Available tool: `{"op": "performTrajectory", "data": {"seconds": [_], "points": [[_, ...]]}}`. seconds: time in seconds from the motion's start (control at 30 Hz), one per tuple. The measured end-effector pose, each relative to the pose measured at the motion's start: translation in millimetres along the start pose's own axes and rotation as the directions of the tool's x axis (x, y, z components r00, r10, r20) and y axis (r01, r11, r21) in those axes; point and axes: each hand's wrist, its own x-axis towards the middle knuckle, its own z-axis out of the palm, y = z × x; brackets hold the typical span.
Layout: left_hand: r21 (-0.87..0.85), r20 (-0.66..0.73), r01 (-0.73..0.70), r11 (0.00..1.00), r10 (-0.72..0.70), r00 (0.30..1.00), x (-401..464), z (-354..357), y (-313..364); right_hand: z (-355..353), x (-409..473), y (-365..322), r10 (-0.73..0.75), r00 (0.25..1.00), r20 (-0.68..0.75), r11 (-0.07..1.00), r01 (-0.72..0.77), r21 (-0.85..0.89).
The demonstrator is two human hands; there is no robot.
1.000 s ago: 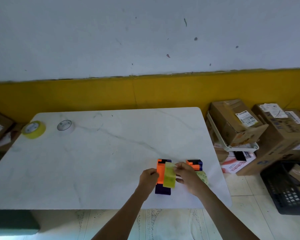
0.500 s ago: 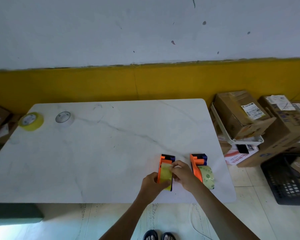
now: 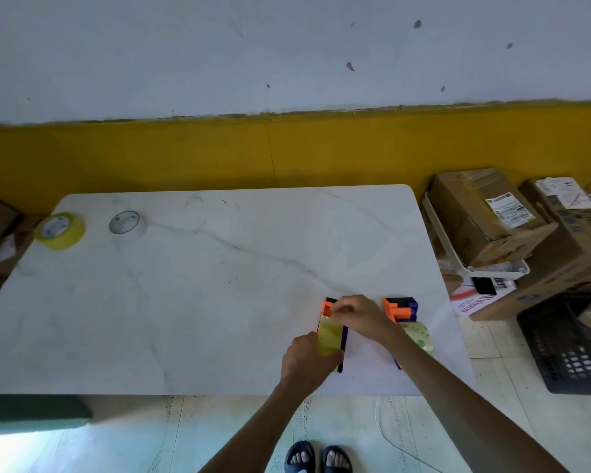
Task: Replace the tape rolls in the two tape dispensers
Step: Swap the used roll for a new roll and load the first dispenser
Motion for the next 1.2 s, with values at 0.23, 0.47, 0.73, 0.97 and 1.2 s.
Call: {"op": "performTrajectory", "data": {"seconds": [0.23, 0.47, 0.73, 0.97, 1.2], "points": [[0.168, -0.025, -0.053, 0.984, 0.058, 0.998, 4.6, -2.6, 2.8, -1.5, 14.9, -6.3, -0.069, 0.991, 0.116, 0.957, 0.099, -0.272], [0.114, -0.015, -0.015, 0.993, 0.016, 1.0, 3.4, -0.7, 3.1, 5.9, 21.8, 5.1, -0.108, 0.993, 0.043, 0.893, 0.115, -0.435], [0.117, -0.058, -0.056, 0.992, 0.063, 0.996, 0.9, -6.2, -1.6, 16.4, 46.3, 18.8, 0.064, 0.993, -0.098, 0.855, -0.105, -0.508], [0.272, -0.009, -0.127, 0.954, 0.134, 0.991, 3.4, -11.0, -2.7, 26.0, 62.5, 20.0, 0.047, 0.992, -0.12, 0.843, -0.103, -0.528], [0.317, 0.046, -0.075, 0.945, 0.064, 0.997, 15.4, -13.9, -1.7, 24.0, 64.9, 17.6, 0.008, 0.994, -0.112, 0.874, -0.062, -0.483]]}}
